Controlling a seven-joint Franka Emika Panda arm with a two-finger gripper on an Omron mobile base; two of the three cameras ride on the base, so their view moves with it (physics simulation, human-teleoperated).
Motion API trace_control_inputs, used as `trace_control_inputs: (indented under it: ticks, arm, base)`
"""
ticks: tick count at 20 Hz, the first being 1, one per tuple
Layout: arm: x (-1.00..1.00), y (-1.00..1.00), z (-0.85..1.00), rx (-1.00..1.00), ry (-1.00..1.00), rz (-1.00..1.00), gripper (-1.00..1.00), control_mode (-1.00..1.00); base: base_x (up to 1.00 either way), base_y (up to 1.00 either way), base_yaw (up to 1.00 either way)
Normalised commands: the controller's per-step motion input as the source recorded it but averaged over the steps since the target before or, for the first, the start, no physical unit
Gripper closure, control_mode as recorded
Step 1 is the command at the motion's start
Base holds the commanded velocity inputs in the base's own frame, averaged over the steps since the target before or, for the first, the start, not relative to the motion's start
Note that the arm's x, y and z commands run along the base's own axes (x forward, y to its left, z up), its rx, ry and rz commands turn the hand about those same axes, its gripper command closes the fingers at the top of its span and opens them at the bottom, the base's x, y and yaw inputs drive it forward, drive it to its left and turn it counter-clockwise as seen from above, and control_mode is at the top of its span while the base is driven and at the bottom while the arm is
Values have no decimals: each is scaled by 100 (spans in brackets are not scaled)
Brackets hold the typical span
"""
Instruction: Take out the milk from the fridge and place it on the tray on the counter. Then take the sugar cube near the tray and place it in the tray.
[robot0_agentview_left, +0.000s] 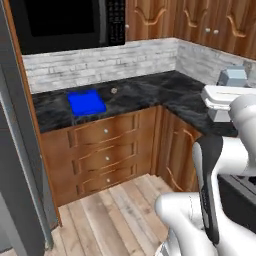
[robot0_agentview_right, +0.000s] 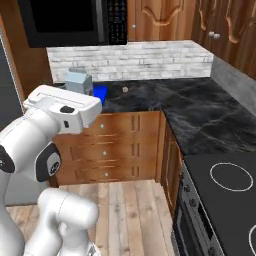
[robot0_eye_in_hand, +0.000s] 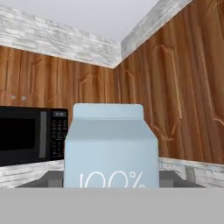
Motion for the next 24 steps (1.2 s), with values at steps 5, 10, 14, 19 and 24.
trace_control_inputs:
  ticks: [5,10,14,19,24]
  arm:
    - [0,0,0,0,0,0,100,100]
    - [0,0,0,0,0,0,100,100]
    - [0,0,0,0,0,0,100,100]
    - [0,0,0,0,0,0,100,100]
    - [0,0,0,0,0,0,100,100]
  base:
    - [100,-45,70]
    - [87,-83,54]
    - [71,-23,28]
    - [90,45,-4]
    - [85,-18,-7]
